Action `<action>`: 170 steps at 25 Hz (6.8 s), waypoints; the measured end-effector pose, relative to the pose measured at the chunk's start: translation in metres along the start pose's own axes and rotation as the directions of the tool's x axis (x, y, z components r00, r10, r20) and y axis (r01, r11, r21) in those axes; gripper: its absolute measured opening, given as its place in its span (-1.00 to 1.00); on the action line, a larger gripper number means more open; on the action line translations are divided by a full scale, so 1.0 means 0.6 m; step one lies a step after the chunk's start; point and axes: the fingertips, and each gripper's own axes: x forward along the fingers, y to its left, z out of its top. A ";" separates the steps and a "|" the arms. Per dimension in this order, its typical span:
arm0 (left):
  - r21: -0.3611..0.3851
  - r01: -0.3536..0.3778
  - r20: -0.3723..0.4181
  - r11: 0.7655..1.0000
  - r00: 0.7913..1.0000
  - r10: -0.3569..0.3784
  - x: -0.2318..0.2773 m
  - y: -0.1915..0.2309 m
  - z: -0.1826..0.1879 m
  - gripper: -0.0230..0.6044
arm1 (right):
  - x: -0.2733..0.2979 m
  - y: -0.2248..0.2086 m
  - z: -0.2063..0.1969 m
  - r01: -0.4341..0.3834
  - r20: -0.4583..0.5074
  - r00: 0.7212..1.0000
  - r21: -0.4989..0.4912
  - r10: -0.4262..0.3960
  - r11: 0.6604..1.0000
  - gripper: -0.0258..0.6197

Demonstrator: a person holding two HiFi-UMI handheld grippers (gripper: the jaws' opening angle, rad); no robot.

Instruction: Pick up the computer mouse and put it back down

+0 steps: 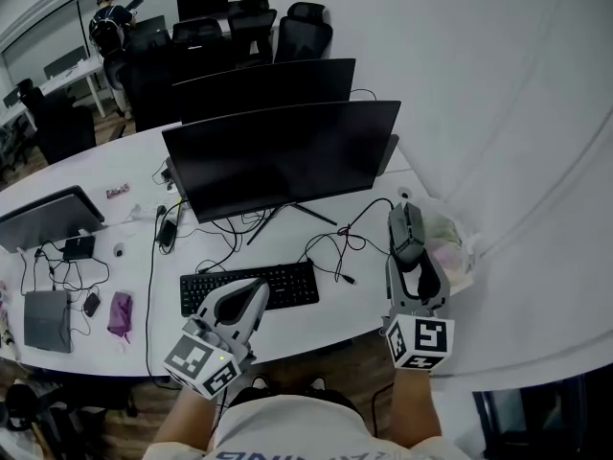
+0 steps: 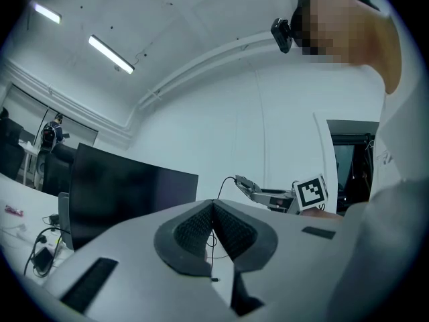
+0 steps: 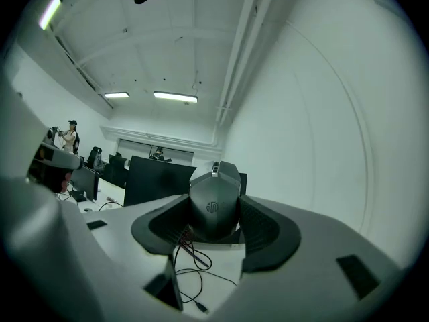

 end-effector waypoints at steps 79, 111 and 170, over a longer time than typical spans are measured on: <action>0.034 -0.065 -0.029 0.997 0.997 0.066 0.025 -0.008 -0.003 -0.91 | 0.088 -0.078 -0.498 0.045 -0.519 0.855 0.052 -0.012 0.998 -0.15; 0.009 -0.081 -0.099 0.997 0.992 0.082 0.069 0.001 -0.041 -0.91 | 0.074 -0.058 -0.712 0.064 -0.701 0.712 0.109 0.031 0.992 -0.15; -0.003 -0.002 0.031 1.000 1.000 0.002 -0.009 0.010 0.015 -0.91 | -0.034 0.087 0.063 -0.231 0.133 0.965 0.031 0.225 0.972 -0.85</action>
